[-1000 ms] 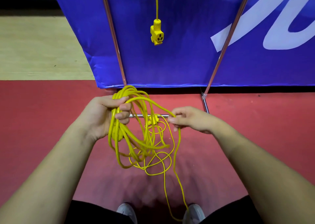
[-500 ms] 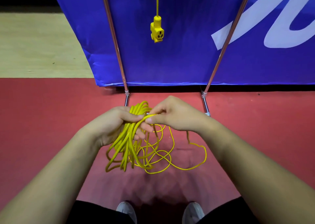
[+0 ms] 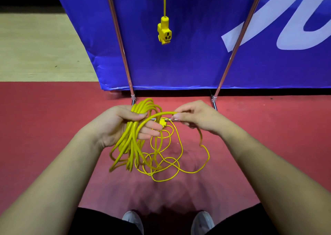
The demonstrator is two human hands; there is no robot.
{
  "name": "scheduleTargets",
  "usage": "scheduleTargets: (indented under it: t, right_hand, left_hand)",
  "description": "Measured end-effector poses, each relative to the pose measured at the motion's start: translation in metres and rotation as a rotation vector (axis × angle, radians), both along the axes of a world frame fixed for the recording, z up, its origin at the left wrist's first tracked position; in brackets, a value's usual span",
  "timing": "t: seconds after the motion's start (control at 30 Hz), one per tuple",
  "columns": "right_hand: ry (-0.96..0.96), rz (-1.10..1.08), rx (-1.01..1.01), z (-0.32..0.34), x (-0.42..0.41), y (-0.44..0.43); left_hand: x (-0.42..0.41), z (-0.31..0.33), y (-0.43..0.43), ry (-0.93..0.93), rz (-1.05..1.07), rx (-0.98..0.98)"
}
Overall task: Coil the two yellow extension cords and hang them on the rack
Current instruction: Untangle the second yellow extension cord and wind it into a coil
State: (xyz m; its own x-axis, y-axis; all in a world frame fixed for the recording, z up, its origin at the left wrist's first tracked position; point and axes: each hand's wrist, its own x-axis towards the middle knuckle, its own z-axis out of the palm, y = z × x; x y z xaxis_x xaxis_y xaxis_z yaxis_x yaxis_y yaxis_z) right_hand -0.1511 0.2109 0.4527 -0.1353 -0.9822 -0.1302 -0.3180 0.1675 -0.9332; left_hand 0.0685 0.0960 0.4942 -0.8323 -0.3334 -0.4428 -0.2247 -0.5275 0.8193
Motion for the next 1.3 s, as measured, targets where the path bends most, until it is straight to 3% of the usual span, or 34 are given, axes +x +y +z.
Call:
scheduleTargets:
  t: [0.2, 0.4, 0.6, 0.83, 0.93, 1.13, 1.3]
  right_hand:
    - [0.153, 0.206, -0.089, 0.024, 0.036, -0.004]
    - [0.153, 0.203, 0.091, 0.006, 0.009, 0.002]
    - [0.126, -0.034, 0.010, 0.000, -0.008, 0.007]
    - [0.237, 0.007, -0.142, 0.010, 0.014, -0.006]
    - [0.219, -0.030, -0.142, 0.005, 0.010, -0.006]
    - [0.191, -0.076, -0.195, -0.001, 0.012, -0.010]
    - [0.293, -0.080, -0.165, -0.022, -0.003, -0.012]
  left_hand:
    - [0.000, -0.010, 0.000, 0.012, -0.025, -0.026]
    - [-0.002, -0.011, -0.001, 0.170, -0.009, 0.090]
    - [-0.002, -0.013, -0.003, 0.058, -0.084, -0.025]
    - [-0.001, -0.017, 0.000, -0.008, -0.121, -0.013]
    - [-0.001, -0.017, 0.000, -0.040, -0.064, -0.027]
    - [-0.004, -0.016, 0.006, -0.034, -0.181, -0.005]
    - [-0.006, -0.010, 0.008, 0.009, -0.014, -0.076]
